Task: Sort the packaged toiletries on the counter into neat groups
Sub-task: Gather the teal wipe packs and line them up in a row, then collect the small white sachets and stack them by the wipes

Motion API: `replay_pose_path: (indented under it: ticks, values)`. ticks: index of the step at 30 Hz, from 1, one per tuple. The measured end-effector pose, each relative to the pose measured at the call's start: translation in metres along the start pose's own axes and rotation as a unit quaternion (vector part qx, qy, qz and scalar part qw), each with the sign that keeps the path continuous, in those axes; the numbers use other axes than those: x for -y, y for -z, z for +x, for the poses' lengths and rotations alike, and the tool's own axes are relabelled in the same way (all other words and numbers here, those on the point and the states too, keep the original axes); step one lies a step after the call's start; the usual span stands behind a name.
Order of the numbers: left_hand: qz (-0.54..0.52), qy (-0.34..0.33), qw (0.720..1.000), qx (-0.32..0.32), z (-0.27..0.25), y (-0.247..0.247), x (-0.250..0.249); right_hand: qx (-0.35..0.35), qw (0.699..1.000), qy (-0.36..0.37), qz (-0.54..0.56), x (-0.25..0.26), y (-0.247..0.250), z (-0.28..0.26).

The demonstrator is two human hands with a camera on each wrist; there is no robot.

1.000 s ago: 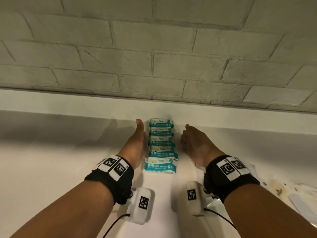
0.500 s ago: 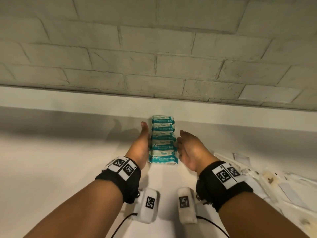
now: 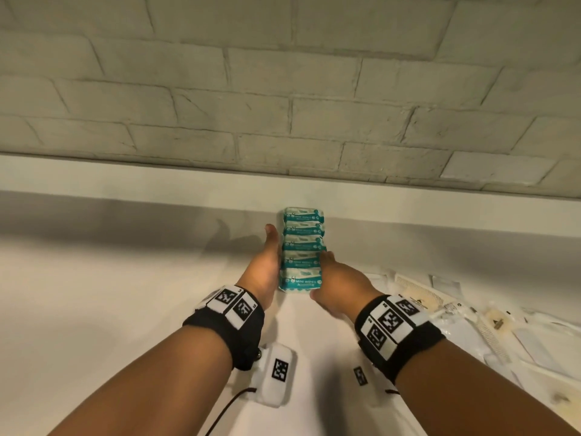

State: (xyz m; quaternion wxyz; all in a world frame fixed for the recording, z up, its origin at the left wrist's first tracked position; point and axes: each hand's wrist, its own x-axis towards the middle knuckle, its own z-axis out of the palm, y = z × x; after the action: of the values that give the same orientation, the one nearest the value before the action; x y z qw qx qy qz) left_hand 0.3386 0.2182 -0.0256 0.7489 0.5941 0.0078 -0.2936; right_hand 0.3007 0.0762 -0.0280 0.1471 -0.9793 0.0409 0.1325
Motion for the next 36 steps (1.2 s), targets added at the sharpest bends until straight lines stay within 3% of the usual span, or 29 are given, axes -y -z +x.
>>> replay_pose_path:
  ticks: [2, 3, 4, 5, 6, 7, 8, 10, 16, 18, 20, 24, 27, 29, 31, 36]
  values:
    - [0.079, -0.011, 0.997, 0.004, 0.0, 0.001, -0.001, 0.003, 1.0, 0.004, -0.017, -0.002, -0.001, 0.001]
    - [0.167, -0.031, 0.985, 0.018, -0.001, 0.002, -0.002, 0.01, 0.999, 0.007, -0.03, -0.002, 0.0, 0.003]
    - [0.292, -0.053, 0.954, 0.048, 0.001, 0.004, -0.003, 0.017, 0.999, 0.013, -0.043, -0.001, 0.002, 0.005]
    - [0.431, -0.061, 0.896, 0.086, 0.003, 0.005, -0.003, 0.02, 0.998, 0.02, -0.055, 0.0, 0.003, 0.008]
    - [0.561, -0.056, 0.82, 0.103, 0.005, 0.004, -0.003, 0.021, 0.998, 0.024, -0.062, 0.001, 0.004, 0.012]
    - [0.658, -0.059, 0.745, 0.087, 0.008, 0.005, -0.002, 0.025, 0.997, 0.023, -0.066, 0.002, 0.005, 0.014]
    - [0.712, -0.063, 0.697, 0.059, 0.008, 0.003, -0.002, 0.031, 0.997, 0.02, -0.071, 0.003, 0.006, 0.016]
    - [0.749, -0.077, 0.658, 0.02, 0.011, 0.001, 0.0, 0.038, 0.996, 0.012, -0.086, 0.005, 0.008, 0.017]
    - [0.795, -0.058, 0.603, 0.001, 0.008, -0.004, 0.004, 0.067, 0.996, 0.012, -0.062, 0.01, 0.017, 0.007]
    - [0.788, -0.047, 0.614, -0.004, -0.001, -0.01, 0.003, 0.072, 0.997, 0.038, -0.008, 0.002, 0.028, -0.01]
    - [0.769, -0.085, 0.633, -0.018, -0.011, -0.018, 0.004, 0.05, 0.997, 0.036, 0.035, -0.022, 0.044, -0.033]
    - [0.759, -0.199, 0.62, 0.008, -0.026, -0.05, 0.011, -0.057, 0.993, -0.085, 0.056, -0.105, 0.073, -0.082]
    - [0.758, -0.161, 0.627, 0.077, -0.036, -0.092, 0.02, 0.008, 0.988, -0.153, -0.034, -0.157, 0.078, -0.125]
    - [0.771, -0.124, 0.617, 0.102, -0.039, -0.118, 0.029, 0.098, 0.979, -0.147, -0.099, -0.175, 0.071, -0.158]
    - [0.781, -0.073, 0.607, 0.13, -0.044, -0.137, 0.041, 0.159, 0.975, -0.122, -0.095, -0.191, 0.056, -0.186]
    - [0.795, -0.029, 0.587, 0.148, -0.08, -0.157, 0.062, 0.126, 0.982, -0.118, -0.075, -0.242, 0.046, -0.207]
